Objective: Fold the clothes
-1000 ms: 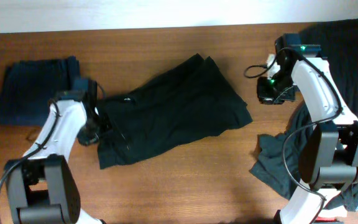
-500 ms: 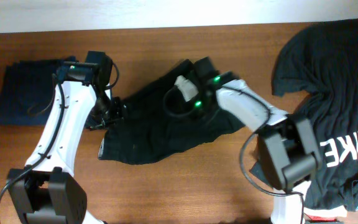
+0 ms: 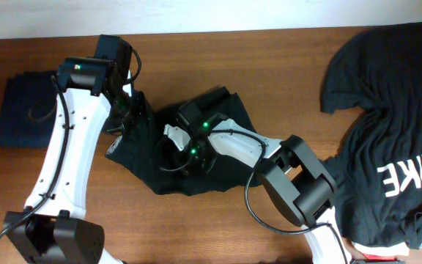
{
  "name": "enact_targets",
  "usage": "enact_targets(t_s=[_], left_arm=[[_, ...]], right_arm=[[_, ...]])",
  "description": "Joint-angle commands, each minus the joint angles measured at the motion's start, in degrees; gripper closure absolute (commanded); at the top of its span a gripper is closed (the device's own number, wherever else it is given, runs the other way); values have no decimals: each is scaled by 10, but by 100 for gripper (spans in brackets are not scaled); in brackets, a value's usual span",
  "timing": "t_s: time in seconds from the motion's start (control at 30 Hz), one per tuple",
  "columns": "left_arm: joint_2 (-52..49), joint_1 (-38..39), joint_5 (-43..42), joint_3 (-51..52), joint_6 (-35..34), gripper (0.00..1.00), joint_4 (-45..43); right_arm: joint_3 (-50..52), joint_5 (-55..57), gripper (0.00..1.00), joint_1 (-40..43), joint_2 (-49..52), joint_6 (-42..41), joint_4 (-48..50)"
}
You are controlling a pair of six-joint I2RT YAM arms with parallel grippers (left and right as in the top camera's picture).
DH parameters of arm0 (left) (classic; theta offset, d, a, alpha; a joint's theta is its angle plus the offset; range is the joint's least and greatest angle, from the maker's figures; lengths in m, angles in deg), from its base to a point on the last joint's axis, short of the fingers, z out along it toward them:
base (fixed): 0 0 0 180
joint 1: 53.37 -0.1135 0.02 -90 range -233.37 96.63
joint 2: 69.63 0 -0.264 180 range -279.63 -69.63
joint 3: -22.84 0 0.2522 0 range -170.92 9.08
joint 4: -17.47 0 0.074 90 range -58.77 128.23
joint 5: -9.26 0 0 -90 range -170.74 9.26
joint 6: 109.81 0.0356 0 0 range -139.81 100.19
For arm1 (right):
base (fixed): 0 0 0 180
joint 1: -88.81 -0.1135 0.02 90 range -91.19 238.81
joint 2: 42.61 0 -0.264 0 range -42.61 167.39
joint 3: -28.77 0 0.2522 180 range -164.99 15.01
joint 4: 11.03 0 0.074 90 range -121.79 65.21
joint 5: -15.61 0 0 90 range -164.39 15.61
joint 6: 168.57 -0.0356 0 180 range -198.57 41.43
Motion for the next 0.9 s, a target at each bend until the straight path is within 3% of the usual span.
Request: enact_targets(t_s=[0.0,0.23,0.37,0.57,0.87], left_arm=[[1,1,10,-19,9,99,-6],[1,1,14,-19,9,100,-10],[1,11,-17,-19,8,99,-28],[-8,72,-33,-19,2,100,-51],[-86,198,-102,-19,-18,99,-116]], right_arm=[[-61,58,78,64,-13,3,-80],[-83,203,76,224,-40,10,-250],[-34,224,77,271,-38,24,-251],[26,224,77,267,-38,24,-211],[30,224,77,268,-38,22,-209]])
